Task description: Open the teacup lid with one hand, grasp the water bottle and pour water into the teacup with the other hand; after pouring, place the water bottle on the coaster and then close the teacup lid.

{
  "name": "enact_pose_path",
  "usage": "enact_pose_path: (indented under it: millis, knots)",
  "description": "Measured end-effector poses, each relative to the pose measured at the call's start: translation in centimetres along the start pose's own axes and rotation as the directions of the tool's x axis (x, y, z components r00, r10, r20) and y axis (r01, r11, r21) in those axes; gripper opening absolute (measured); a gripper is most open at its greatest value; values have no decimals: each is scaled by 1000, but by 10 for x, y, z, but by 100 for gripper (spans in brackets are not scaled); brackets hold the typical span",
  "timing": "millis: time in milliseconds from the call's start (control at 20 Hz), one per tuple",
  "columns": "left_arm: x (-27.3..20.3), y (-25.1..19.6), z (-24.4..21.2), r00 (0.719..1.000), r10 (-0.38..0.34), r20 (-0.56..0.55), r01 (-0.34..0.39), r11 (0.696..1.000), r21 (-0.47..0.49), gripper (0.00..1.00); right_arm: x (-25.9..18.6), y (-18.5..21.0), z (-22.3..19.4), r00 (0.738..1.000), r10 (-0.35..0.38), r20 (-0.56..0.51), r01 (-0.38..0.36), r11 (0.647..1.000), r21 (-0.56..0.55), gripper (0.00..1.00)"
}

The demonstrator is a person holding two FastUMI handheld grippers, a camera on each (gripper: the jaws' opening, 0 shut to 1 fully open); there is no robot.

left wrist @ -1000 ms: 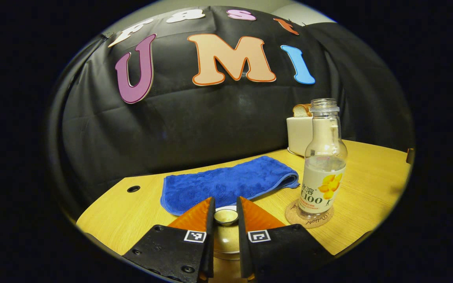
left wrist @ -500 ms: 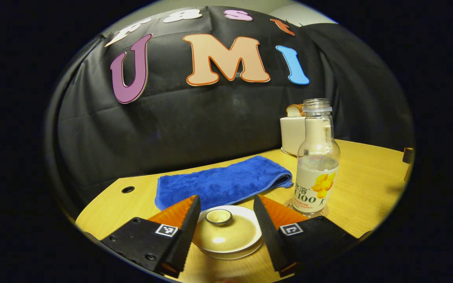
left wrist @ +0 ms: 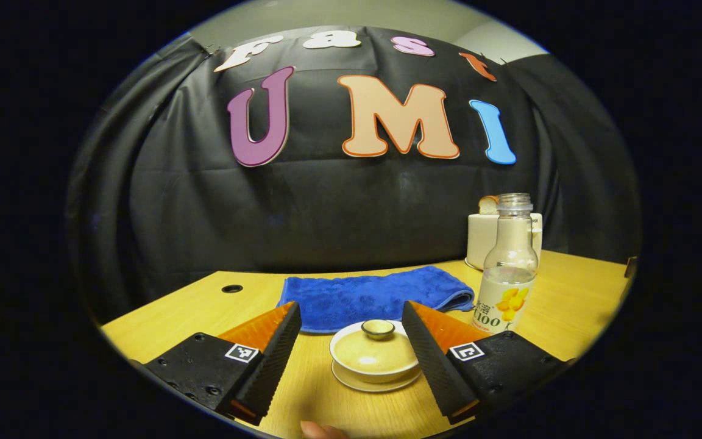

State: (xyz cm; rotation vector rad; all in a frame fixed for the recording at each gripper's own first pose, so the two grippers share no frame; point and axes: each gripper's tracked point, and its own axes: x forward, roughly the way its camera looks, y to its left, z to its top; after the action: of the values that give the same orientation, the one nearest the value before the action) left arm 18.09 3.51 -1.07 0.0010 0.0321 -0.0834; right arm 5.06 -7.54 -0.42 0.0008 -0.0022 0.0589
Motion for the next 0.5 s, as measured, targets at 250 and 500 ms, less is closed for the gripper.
enact_pose_path:
  millis: [250,500]
  knots:
    - [-53,-5,3,1000,10,22,-10,1000,-3,98,-3,1,-1,1000,-5,-1,5,1000,0,98]
    - [-109,-15,4,998,46,33,-46,999,0,98,-12,6,0,1000,-5,-2,5,1000,0,100]
